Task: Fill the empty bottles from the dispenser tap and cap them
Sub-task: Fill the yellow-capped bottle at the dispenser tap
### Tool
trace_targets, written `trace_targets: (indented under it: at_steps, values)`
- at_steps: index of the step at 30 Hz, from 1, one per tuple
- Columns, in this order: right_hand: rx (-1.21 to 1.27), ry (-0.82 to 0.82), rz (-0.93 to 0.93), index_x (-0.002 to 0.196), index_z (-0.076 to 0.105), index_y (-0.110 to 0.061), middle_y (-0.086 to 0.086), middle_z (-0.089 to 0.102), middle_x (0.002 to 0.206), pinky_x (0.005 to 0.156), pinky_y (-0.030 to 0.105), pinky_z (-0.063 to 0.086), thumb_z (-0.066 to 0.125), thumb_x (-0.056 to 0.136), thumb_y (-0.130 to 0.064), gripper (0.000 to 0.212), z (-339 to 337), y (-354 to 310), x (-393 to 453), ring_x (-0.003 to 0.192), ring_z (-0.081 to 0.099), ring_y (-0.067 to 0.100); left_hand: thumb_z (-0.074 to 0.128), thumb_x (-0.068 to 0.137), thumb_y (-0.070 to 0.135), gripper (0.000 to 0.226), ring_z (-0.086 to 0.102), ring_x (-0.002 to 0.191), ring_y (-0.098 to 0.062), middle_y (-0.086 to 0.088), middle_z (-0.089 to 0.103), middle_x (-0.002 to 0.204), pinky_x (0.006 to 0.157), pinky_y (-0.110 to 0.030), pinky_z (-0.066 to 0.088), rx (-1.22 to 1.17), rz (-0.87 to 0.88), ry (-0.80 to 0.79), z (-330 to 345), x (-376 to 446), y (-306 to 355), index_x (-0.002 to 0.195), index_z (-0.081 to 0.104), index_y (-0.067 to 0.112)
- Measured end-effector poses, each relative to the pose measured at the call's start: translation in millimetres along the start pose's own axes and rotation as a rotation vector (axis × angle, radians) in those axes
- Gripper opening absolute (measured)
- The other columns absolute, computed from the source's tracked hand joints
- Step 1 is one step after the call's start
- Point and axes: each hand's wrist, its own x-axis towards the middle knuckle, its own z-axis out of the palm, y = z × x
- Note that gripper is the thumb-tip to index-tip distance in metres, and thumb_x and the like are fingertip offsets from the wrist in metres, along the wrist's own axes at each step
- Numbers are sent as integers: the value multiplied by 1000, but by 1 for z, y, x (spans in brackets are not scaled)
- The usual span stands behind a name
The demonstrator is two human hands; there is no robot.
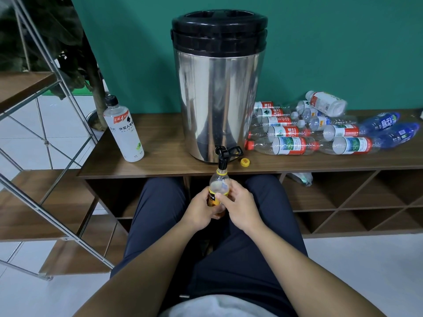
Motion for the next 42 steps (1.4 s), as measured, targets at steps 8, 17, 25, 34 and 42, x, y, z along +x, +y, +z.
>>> trace_targets:
  at_steps: [8, 17, 25, 34, 42]
  values:
    - [-30, 1, -13, 122, 73, -38, -12, 81, 118, 104, 53, 61, 79, 98, -27, 27, 0, 2, 1, 114, 77, 11, 85, 96, 4, 49, 80, 103, -21, -2, 80, 116, 79, -33, 68, 22, 2, 7, 0, 0, -1, 138, 68, 24]
    - [-27, 0, -11, 123, 73, -37, -12, 81, 118, 105, 53, 61, 80, 99, -26, 27, 0, 2, 1, 115, 77, 11, 85, 96, 2, 49, 80, 102, -27, -7, 79, 114, 79, -44, 70, 4, -6, 1, 0, 2, -4, 137, 68, 23]
    - [-26, 1, 0, 122, 74, -37, -12, 82, 116, 104, 52, 61, 80, 99, -25, 26, 0, 1, 1, 114, 77, 10, 84, 96, 0, 48, 80, 101, -28, -9, 79, 113, 76, -38, 69, -13, -24, 6, 1, 3, -5, 137, 68, 21]
    - [-6, 2, -5, 121, 75, -37, -11, 82, 116, 105, 54, 61, 79, 98, -25, 26, 1, 1, 0, 113, 77, 12, 84, 95, -2, 52, 80, 102, -33, -11, 78, 113, 76, -39, 69, -22, -20, 8, 1, 4, -8, 138, 67, 21]
    - [-7, 4, -4, 122, 74, -37, -11, 82, 116, 104, 54, 61, 79, 98, -25, 27, 0, 0, 0, 112, 77, 12, 86, 93, 4, 54, 81, 100, -29, -6, 79, 114, 80, -52, 70, 1, -22, -6, 1, 6, -11, 138, 67, 26]
